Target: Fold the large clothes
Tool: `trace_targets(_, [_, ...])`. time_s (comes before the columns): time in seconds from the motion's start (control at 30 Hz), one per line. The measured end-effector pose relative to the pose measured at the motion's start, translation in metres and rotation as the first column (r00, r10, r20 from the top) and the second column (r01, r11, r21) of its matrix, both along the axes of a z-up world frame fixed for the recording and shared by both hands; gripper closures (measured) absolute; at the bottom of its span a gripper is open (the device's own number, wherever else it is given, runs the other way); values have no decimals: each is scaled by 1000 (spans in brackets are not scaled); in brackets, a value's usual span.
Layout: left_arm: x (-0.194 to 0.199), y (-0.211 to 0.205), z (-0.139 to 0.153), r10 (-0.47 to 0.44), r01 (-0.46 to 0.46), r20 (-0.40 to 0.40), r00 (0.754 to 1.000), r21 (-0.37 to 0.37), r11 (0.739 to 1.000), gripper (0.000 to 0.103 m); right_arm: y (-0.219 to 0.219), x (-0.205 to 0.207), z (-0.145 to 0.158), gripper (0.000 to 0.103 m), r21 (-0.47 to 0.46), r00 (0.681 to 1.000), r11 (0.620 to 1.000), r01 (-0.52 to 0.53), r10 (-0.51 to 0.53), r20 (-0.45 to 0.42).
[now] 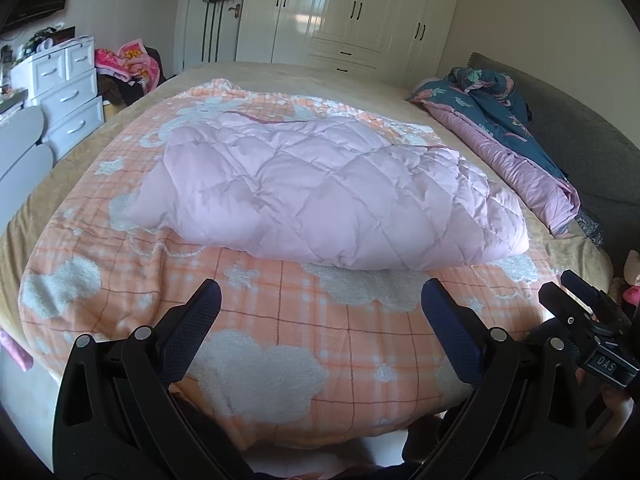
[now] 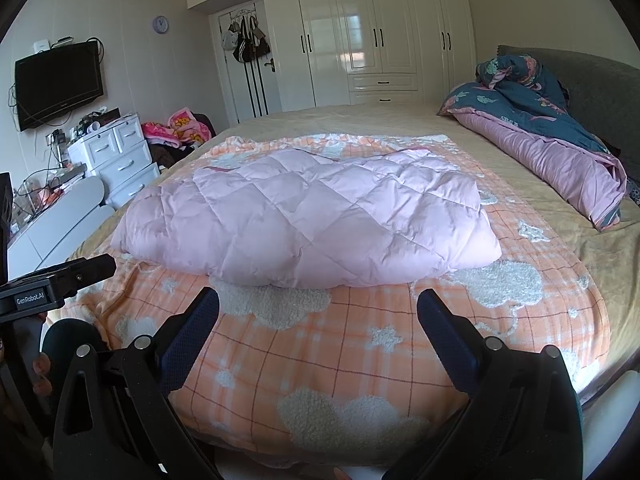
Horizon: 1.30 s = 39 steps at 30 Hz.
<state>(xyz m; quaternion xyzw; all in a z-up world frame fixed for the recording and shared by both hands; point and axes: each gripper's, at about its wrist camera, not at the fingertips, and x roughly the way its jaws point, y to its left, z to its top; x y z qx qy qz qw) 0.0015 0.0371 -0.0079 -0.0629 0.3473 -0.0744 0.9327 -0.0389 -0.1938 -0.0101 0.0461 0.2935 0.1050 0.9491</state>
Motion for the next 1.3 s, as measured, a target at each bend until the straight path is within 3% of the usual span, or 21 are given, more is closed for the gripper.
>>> trace_targets(1.3, [-3, 0, 3, 5, -5, 2, 1000, 12, 1000, 9, -1, -1, 2, 4, -8, 1000, 1000, -1, 1, 0])
